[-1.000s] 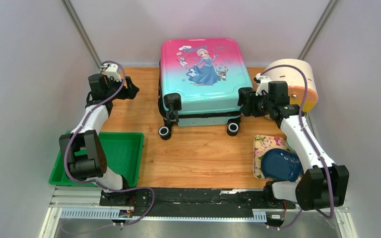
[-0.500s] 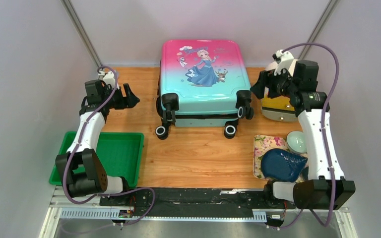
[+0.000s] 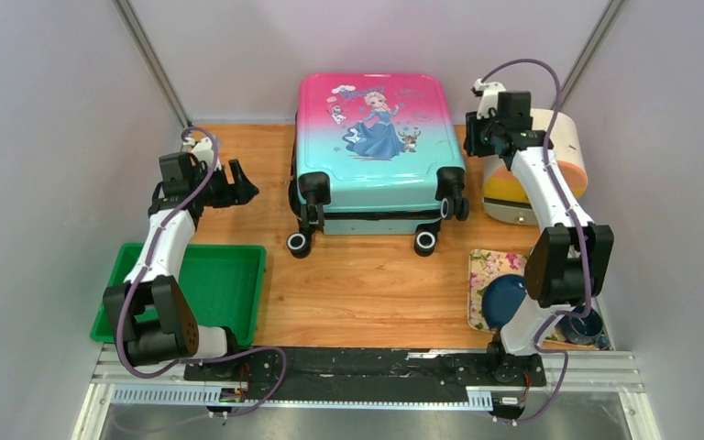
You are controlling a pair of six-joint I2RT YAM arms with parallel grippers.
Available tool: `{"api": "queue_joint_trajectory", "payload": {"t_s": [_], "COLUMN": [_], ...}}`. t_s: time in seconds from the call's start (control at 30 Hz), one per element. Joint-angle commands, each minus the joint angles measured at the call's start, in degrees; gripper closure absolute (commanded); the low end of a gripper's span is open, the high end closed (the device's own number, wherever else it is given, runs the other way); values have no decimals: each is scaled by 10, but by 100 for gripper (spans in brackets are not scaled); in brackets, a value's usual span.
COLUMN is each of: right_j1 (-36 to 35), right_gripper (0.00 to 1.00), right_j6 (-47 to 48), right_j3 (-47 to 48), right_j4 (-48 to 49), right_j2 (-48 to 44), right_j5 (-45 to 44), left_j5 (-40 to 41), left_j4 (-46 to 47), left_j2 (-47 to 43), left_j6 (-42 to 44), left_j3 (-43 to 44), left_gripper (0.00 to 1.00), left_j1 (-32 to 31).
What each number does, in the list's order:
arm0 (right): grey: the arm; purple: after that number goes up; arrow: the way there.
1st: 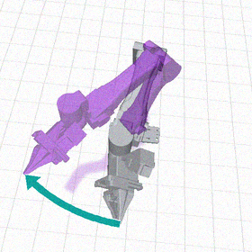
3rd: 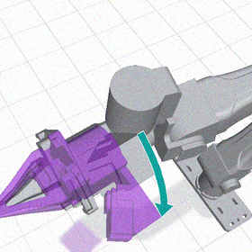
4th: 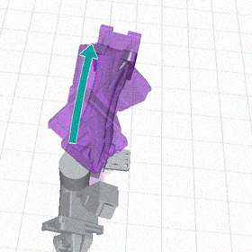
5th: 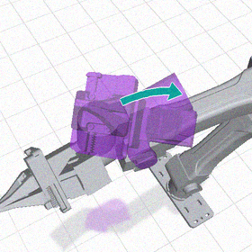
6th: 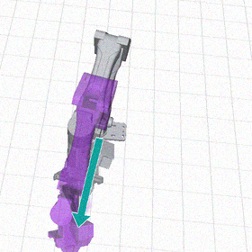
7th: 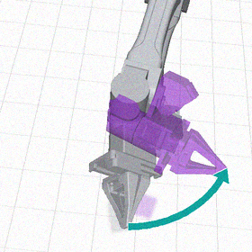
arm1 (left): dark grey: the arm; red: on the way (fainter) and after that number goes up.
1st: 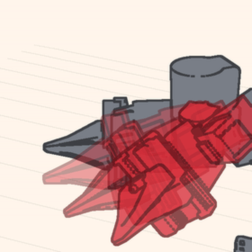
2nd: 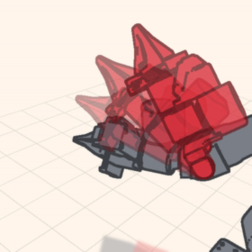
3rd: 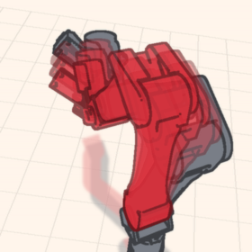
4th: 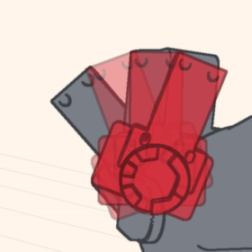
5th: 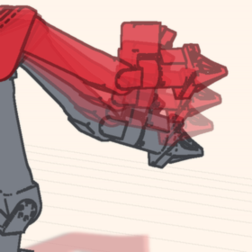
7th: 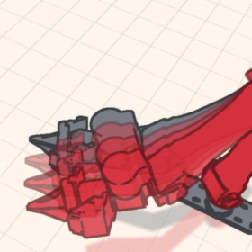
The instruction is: Open, take out, and arrange the luggage
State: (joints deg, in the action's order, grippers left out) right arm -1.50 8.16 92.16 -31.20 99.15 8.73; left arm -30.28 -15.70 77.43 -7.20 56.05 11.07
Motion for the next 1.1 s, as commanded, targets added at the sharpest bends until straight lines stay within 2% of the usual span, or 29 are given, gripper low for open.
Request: {"api": "queue_joint_trajectory", "payload": {"t_s": [0.0, 0.17, 0.23, 0.4, 0.6, 0.73, 0.83, 0.97, 1.07], "right_j1": [-53, -125, -141, -199, -236, -222, -176, -100, -98], "right_gripper": [67, 67, 67, 66, 64, 64, 67, 72, 74], "right_j6": [37, 50, 42, 29, 24, 71, 114, 192, 256], "right_j3": [-28, -123, -172, -230, -288, -299, -328, -366, -387], "right_j4": [6, -13, -9, -9, 20, -32, -61, -86, -84], "right_j2": [-26, -58, -83, -136, -230, -280, -323, -362, -355], "right_j5": [47, 114, 175, 280, 346, 305, 260, 218, 199], "left_j5": [4, 9, 3, 2, -41, -107, -131, -186, -217], "left_j4": [-14, -42, -43, -71, -86, -95, -95, -67, -52], "left_j2": [-25, -11, -1, 90, 228, 315, 378, 418, 442], "left_j6": [11, 3, 6, 30, 74, 125, 130, 158, 171], "left_j3": [5, 24, 38, 117, 255, 350, 396, 398, 400], "left_gripper": [16, 15, 15, 15, 15, 16, 18, 21, 23], "left_j1": [-1, 0, -1, 0, -22, -53, -81, -107, -126]}}
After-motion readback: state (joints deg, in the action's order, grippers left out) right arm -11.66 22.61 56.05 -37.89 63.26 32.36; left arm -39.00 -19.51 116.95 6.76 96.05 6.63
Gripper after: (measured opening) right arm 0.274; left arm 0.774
